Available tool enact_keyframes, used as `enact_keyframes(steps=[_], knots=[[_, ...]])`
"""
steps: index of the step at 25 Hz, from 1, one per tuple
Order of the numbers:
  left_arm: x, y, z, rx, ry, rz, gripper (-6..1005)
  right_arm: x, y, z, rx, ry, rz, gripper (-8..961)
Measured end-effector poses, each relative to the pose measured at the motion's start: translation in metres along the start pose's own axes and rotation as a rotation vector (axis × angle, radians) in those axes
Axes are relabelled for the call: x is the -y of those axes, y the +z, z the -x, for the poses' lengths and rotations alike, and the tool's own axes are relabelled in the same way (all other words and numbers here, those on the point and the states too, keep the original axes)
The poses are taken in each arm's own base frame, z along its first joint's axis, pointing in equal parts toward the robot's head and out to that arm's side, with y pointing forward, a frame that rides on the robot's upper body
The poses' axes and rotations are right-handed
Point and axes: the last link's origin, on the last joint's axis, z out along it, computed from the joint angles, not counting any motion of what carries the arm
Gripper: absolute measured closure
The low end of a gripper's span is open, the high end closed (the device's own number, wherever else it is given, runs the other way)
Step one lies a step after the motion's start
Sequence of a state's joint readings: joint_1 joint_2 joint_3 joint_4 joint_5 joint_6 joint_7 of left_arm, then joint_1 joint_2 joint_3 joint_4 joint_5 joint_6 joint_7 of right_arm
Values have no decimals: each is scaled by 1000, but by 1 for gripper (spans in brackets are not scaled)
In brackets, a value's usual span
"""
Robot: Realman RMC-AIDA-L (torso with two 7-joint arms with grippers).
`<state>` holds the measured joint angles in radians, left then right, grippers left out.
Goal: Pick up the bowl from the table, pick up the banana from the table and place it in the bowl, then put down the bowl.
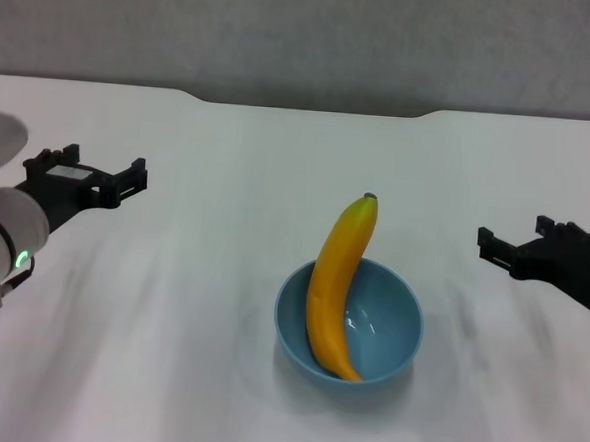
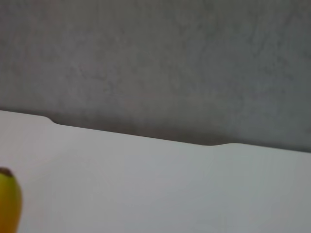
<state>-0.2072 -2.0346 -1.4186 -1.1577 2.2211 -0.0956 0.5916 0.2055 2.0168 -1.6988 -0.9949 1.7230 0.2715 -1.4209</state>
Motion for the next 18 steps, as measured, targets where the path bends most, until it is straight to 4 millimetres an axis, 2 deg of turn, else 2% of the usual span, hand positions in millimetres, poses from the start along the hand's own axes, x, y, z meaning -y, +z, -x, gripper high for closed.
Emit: enact_keyframes(steps=[5, 10, 18], knots=[[-2, -3, 3, -24, 6, -14, 105, 8, -9, -15, 69, 47, 67, 79], [-7, -4, 6, -34, -16, -9, 106, 29, -24, -36, 157, 119, 86, 80], [-37, -15, 22, -171, 127, -22, 107, 40, -37, -56, 242, 158, 60, 82]])
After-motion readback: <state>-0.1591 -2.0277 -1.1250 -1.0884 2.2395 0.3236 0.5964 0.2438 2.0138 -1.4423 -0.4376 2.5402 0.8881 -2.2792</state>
